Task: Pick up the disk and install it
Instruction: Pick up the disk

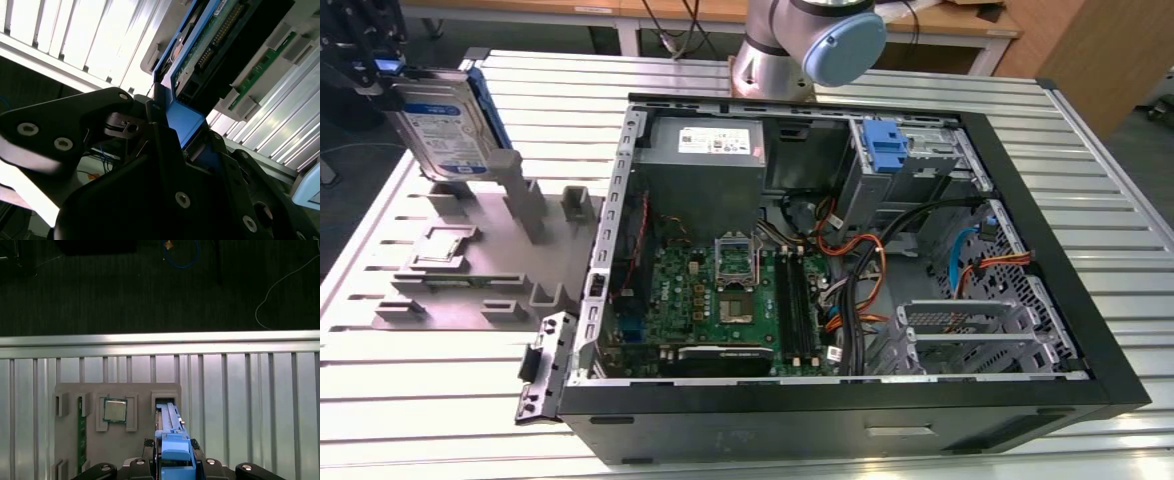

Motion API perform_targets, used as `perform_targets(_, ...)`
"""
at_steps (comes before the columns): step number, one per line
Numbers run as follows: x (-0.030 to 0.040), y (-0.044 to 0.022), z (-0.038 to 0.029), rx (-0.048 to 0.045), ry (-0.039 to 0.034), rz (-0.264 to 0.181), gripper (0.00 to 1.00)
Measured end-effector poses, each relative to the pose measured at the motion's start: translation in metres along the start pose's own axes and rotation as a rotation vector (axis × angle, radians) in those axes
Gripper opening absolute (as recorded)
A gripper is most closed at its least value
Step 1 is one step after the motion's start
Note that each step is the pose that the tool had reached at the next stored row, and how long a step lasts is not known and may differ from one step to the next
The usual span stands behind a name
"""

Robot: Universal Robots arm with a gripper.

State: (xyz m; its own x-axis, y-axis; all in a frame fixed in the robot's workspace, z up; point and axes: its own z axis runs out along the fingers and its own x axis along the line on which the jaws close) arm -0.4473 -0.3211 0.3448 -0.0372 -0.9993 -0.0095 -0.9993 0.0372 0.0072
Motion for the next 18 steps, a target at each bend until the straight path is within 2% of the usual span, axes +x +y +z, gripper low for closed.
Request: perform_targets(18, -0.0001, 0.0001, -0.0074, 0.0000, 0.0000, 0.000, 0.37)
